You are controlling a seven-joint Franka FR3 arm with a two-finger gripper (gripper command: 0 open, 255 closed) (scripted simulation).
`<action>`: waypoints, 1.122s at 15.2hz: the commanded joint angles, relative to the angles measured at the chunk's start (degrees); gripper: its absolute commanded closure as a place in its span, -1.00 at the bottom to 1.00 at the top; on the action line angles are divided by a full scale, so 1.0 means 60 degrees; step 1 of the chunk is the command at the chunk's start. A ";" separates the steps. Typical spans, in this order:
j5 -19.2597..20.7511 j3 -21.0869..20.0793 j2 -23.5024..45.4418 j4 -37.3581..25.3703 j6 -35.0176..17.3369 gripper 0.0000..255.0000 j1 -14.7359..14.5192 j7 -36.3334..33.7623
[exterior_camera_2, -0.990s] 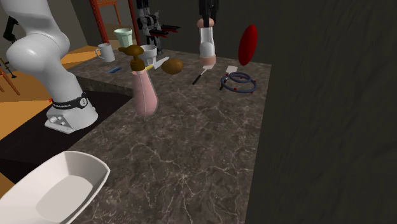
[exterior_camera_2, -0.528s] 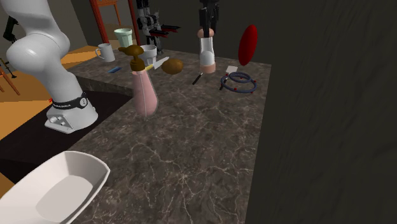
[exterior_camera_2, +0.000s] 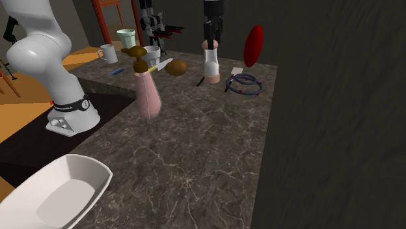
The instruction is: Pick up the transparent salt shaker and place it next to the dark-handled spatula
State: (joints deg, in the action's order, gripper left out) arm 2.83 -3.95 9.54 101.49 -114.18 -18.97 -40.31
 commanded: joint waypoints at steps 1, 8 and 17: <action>0.0009 0.0001 0.0046 0.0178 -0.0232 1.00 0.0000 -0.0012; 0.0048 0.0010 0.0290 0.0767 -0.1064 1.00 -0.0002 -0.0058; 0.0066 0.0014 0.0406 0.0961 -0.1373 1.00 -0.0003 -0.0077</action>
State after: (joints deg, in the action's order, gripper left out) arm 3.22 -3.86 11.98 107.26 -122.40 -18.98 -40.77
